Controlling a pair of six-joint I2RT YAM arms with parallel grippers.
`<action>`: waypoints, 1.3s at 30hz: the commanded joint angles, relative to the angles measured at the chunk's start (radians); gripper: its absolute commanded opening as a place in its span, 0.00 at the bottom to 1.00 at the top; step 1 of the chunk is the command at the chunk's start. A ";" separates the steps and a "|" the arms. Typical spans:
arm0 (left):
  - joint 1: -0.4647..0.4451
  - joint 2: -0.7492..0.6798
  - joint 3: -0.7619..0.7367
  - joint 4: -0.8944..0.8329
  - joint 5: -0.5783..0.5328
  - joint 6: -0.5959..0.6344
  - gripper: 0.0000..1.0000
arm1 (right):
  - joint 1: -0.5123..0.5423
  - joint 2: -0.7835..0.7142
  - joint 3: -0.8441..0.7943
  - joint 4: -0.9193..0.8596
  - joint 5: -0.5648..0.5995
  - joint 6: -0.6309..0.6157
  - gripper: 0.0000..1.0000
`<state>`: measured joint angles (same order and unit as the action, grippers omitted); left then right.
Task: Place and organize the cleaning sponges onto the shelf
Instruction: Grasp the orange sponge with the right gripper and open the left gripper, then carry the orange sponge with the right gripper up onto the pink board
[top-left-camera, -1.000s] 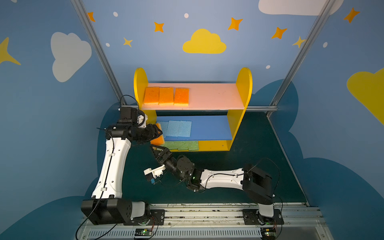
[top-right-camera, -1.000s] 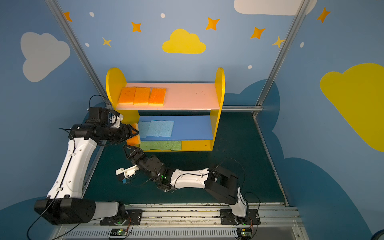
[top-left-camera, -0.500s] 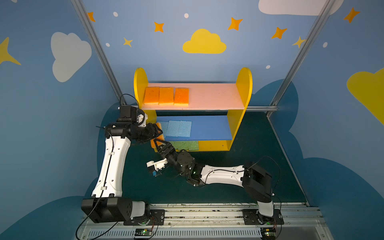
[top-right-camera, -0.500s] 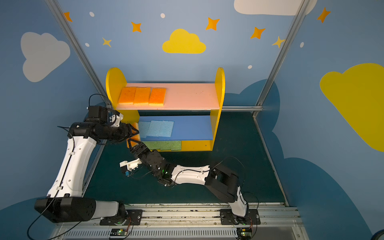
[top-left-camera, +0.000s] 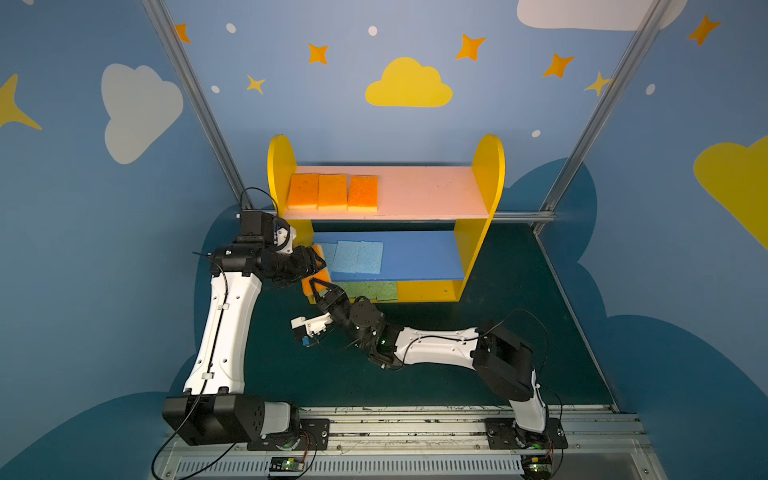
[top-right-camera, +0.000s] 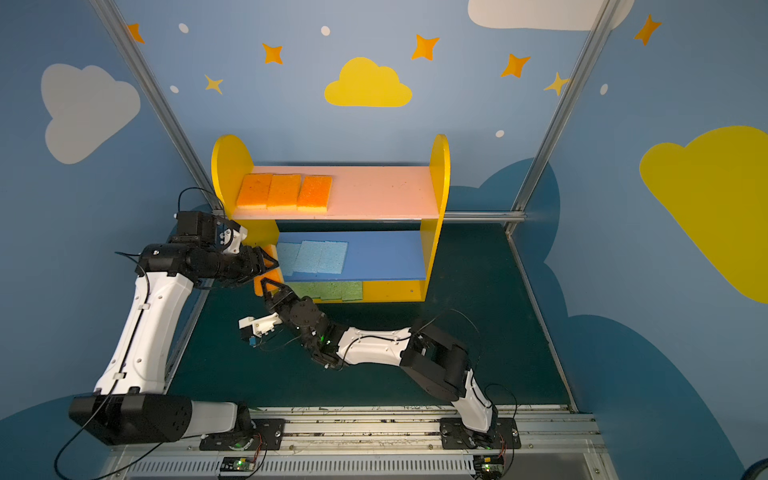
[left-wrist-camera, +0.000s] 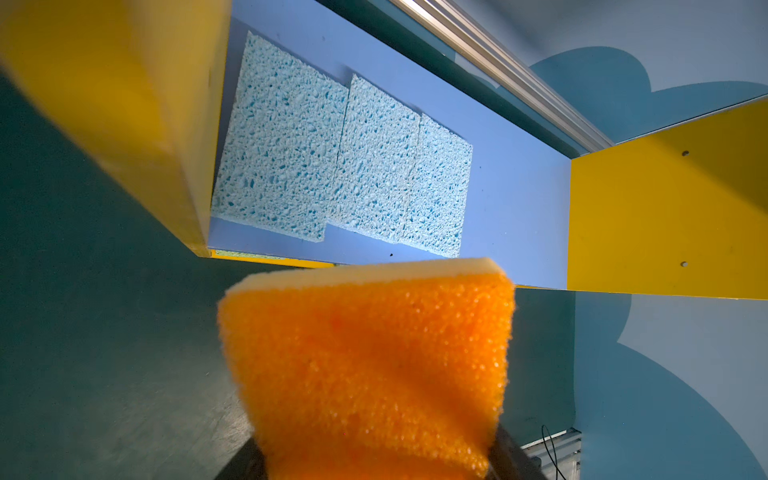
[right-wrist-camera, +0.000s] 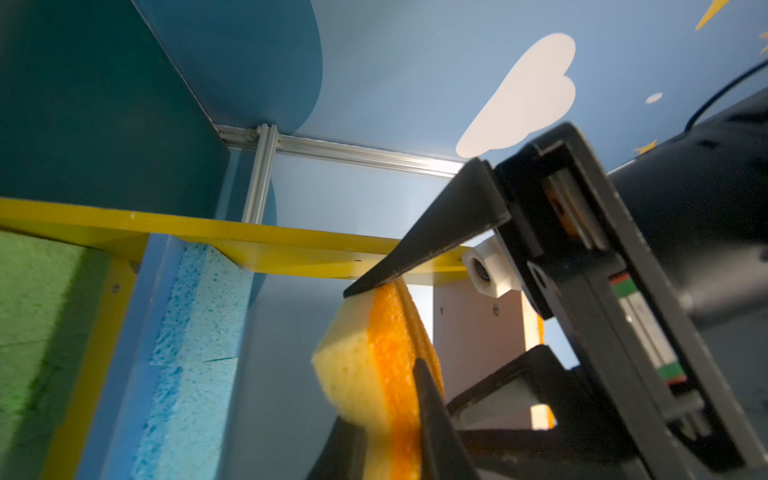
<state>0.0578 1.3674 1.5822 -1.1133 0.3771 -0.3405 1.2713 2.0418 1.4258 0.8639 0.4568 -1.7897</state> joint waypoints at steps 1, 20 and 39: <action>-0.001 0.007 -0.002 0.055 0.022 0.011 0.88 | 0.001 -0.027 0.009 0.024 0.021 0.018 0.03; -0.005 -0.523 -0.360 0.342 -0.163 -0.099 0.99 | 0.124 -0.627 0.005 -0.757 0.190 0.489 0.00; -0.300 -0.709 -0.793 0.753 -0.308 -0.209 0.99 | -0.309 -0.457 0.619 -1.357 -0.024 0.802 0.02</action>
<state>-0.2195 0.6533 0.8047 -0.4412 0.1001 -0.5575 1.0004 1.5162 1.9553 -0.3336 0.5049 -1.0607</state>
